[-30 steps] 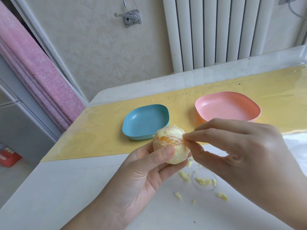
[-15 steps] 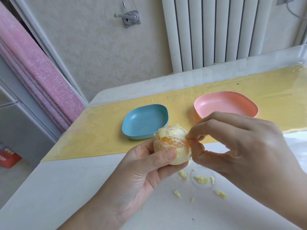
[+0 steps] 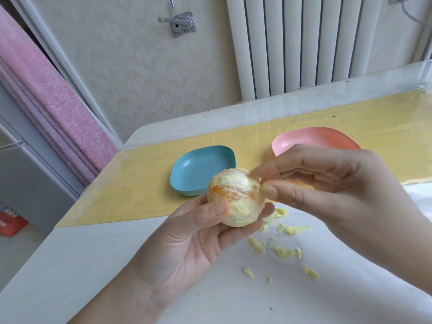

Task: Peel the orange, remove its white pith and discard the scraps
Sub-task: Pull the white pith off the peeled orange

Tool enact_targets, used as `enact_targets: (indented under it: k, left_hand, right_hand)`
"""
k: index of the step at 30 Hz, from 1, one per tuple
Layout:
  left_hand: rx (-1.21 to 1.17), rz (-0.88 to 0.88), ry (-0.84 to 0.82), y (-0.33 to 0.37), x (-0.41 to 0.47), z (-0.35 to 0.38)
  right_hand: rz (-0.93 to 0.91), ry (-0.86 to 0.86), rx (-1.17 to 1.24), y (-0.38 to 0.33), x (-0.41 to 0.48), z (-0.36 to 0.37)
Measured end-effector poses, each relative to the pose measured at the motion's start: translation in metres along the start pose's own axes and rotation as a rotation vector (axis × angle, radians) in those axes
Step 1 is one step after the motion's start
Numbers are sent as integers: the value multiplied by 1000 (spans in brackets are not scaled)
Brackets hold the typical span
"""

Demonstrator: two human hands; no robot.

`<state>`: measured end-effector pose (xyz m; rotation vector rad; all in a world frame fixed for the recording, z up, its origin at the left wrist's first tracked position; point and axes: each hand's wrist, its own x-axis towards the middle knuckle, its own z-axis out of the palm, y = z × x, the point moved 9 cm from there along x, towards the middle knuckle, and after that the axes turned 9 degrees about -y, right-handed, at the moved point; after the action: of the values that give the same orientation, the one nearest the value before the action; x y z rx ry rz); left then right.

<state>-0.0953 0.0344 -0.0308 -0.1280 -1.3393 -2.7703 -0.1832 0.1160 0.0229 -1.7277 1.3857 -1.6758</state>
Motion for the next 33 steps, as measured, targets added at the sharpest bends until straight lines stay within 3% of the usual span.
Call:
enact_targets:
  k: [9, 17, 21, 33]
  left_hand:
    - [-1, 39, 73, -7, -1, -8]
    - [76, 29, 154, -12, -1, -13]
    - [107, 17, 145, -11, -2, -14]
    - [147, -27, 30, -6, 0, -8]
  right_hand:
    - [-156, 83, -675, -27, -5, 5]
    - [-205, 175, -1024, -35, -11, 12]
    - [-167, 204, -964, -35, -10, 10]
    - [114, 168, -343, -5, -6, -2]
